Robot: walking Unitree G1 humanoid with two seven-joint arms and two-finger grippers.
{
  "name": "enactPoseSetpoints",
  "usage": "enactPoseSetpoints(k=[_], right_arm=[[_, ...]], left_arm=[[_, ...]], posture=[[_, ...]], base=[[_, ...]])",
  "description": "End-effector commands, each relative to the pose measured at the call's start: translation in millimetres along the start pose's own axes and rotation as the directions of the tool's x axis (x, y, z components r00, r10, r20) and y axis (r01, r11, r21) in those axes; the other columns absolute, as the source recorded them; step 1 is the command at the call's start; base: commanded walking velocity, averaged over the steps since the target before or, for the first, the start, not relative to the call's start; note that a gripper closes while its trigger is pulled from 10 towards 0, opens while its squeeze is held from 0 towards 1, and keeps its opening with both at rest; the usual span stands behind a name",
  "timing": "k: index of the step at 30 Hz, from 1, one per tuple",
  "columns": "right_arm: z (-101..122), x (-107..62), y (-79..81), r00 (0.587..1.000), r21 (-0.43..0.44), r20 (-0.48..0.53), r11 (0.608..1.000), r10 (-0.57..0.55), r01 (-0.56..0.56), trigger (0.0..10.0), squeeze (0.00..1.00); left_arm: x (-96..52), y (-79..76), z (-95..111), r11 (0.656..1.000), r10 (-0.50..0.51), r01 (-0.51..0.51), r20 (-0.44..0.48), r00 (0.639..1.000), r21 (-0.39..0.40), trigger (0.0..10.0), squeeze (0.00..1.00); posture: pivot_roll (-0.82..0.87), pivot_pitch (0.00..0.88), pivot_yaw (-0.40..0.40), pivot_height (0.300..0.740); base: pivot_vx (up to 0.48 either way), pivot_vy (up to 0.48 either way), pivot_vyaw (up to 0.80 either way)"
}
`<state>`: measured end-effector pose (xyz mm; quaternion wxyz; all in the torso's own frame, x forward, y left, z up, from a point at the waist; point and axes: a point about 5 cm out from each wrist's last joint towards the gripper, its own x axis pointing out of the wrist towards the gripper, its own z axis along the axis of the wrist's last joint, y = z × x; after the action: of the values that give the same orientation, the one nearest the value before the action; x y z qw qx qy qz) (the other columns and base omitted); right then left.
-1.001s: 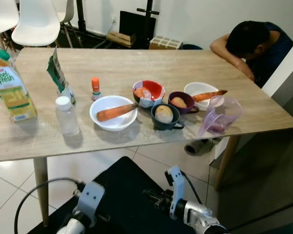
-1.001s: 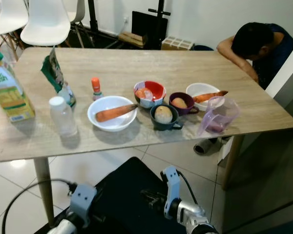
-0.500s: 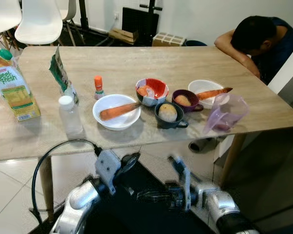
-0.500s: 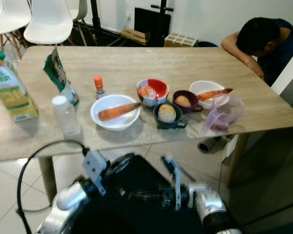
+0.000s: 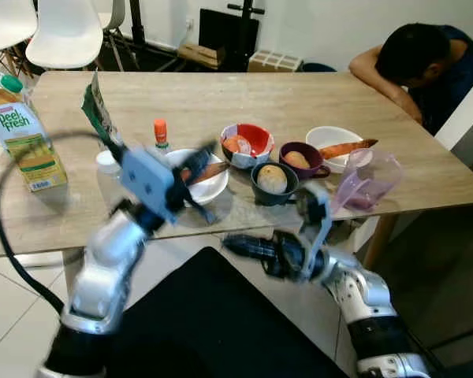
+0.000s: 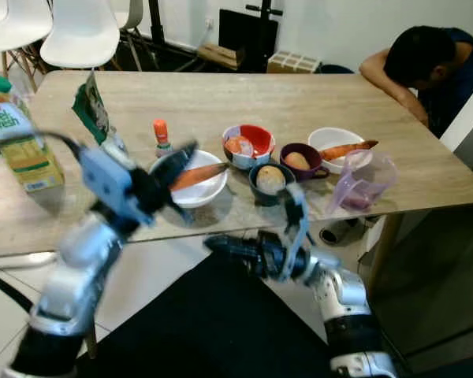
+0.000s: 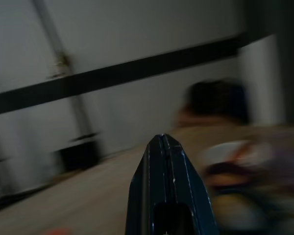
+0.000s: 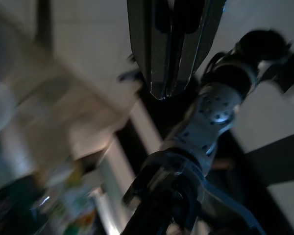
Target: Restocking fridge
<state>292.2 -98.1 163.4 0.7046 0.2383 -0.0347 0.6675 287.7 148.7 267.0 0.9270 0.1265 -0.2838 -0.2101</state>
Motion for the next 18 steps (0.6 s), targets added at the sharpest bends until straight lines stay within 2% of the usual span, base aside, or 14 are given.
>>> enactPoseSetpoints(k=[1,2,3,4,6,7,9,10,14,15,16,17,18], right_arm=[[5,-0.2,-0.5,0.999,-0.024,0.021,0.999,-0.029,0.03,10.0,0.0],[7,1.4,-0.3,0.999,-0.027,0.019,0.999,-0.038,0.039,10.0,0.0],[7,3.8,-3.5,0.998,-0.036,0.021,0.997,-0.066,0.067,10.0,0.0],[7,3.8,-3.5,0.998,-0.036,0.021,0.997,-0.066,0.067,10.0,0.0],[7,6.9,-7.7,0.994,-0.043,0.022,0.993,-0.106,0.107,10.0,0.0],[7,6.9,-7.7,0.994,-0.043,0.022,0.993,-0.106,0.107,10.0,0.0],[5,11.6,-10.6,0.991,-0.043,0.033,0.99,-0.131,0.132,10.0,0.0],[5,11.6,-10.6,0.991,-0.043,0.033,0.99,-0.131,0.132,10.0,0.0],[3,19.2,-18.9,0.976,-0.093,0.014,0.971,-0.218,0.219,10.0,0.0],[3,19.2,-18.9,0.976,-0.093,0.014,0.971,-0.218,0.219,10.0,0.0],[3,21.0,-25.1,0.96,-0.114,0.02,0.953,-0.28,0.28,10.0,0.0],[3,21.0,-25.1,0.96,-0.114,0.02,0.953,-0.28,0.28,10.0,0.0],[4,22.6,-29.9,0.945,-0.13,0.029,0.936,-0.327,0.328,10.0,0.0]], left_arm=[[0.1,13.9,6,0.996,0.071,-0.07,-0.022,0.997,0.055,10.0,0.0],[1.0,20.6,10,0.992,0.108,-0.106,-0.023,0.994,0.072,10.0,0.0],[2.2,34.8,17,0.978,0.186,-0.182,-0.023,0.982,0.103,10.0,0.0],[2.2,34.8,17,0.978,0.186,-0.182,-0.023,0.982,0.103,10.0,0.0],[1.8,52.2,25,0.951,0.284,-0.277,-0.033,0.958,0.135,10.0,0.0],[1.8,52.2,25,0.951,0.284,-0.277,-0.033,0.958,0.135,10.0,0.0],[-4.0,71.8,28,0.916,0.378,-0.361,-0.08,0.922,0.175,10.0,0.0],[-4.0,71.8,28,0.916,0.378,-0.361,-0.08,0.922,0.175,10.0,0.0],[-22.4,102.1,26,0.86,0.496,-0.442,-0.212,0.842,0.253,10.0,0.0],[-22.4,102.1,26,0.86,0.496,-0.442,-0.212,0.842,0.253,10.0,0.0],[-29.7,109.0,25,0.844,0.52,-0.45,-0.242,0.819,0.291,10.0,0.0],[-29.7,109.0,25,0.844,0.52,-0.45,-0.242,0.819,0.291,10.0,0.0],[-36.3,114.2,24,0.832,0.539,-0.456,-0.267,0.799,0.316,10.0,0.0]], posture=[[0.05,0.084,-0.102,0.74],[0.05,0.084,-0.102,0.74],[0.05,0.086,-0.103,0.74],[0.05,0.086,-0.103,0.74],[0.05,0.089,-0.105,0.74],[0.05,0.089,-0.105,0.74],[0.05,0.094,-0.108,0.74],[0.05,0.094,-0.108,0.74],[0.05,0.103,-0.107,0.74],[0.05,0.103,-0.107,0.74],[0.06,0.104,-0.11,0.74],[0.06,0.104,-0.11,0.74],[0.06,0.105,-0.111,0.74]], base=[[0.0,0.0,0.0],[0.0,0.0,0.0],[0.0,0.0,0.0],[0.0,0.0,0.0],[0.0,0.0,0.0],[0.0,0.0,0.0],[0.0,0.0,0.0],[0.0,0.0,0.0],[0.0,0.0,0.0],[0.0,0.0,0.0],[0.0,0.0,0.0],[0.0,0.0,0.0],[0.0,0.0,0.0]])
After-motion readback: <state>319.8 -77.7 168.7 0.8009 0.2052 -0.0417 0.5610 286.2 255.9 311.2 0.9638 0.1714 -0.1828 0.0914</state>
